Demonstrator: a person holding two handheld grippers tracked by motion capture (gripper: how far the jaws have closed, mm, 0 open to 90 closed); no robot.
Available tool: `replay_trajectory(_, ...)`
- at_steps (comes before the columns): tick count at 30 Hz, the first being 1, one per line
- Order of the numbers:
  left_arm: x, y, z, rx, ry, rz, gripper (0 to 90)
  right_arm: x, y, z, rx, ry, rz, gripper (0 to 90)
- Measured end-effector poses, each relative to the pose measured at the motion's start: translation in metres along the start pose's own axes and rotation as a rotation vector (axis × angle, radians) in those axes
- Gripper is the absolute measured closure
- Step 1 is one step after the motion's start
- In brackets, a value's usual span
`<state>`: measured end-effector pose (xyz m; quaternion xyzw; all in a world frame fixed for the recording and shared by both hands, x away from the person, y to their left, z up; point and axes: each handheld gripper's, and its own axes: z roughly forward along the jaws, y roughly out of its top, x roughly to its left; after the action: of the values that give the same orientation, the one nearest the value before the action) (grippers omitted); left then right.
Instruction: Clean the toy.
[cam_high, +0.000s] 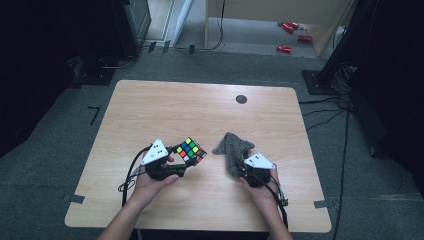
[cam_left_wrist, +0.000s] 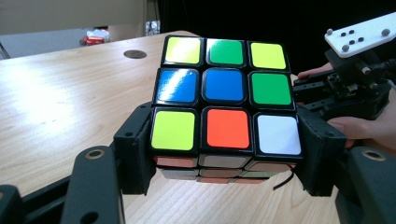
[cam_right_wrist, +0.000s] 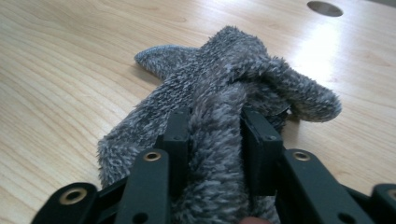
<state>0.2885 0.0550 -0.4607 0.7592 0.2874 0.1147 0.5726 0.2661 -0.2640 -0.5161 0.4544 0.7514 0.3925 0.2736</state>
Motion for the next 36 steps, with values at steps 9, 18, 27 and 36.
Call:
replay_trajectory(9, 0.003, 0.001, 0.000, 0.005, 0.008, -0.021, 34.8, -0.007, 0.007, -0.009, -0.067, 0.032, 0.031, 28.2)
replay_trajectory(18, 0.004, 0.004, -0.001, -0.007, -0.003, -0.068, 34.9, 0.011, 0.025, -0.030, -0.233, 0.118, -0.019, 20.4)
replay_trajectory(27, -0.002, 0.008, 0.000, -0.005, -0.039, -0.092, 34.9, 0.056, 0.032, -0.027, -0.283, 0.227, -0.160, 20.0)
replay_trajectory(36, -0.009, 0.008, 0.006, 0.014, -0.058, -0.113, 34.9, 0.075, 0.033, -0.024, -0.308, 0.230, -0.185, 20.0)
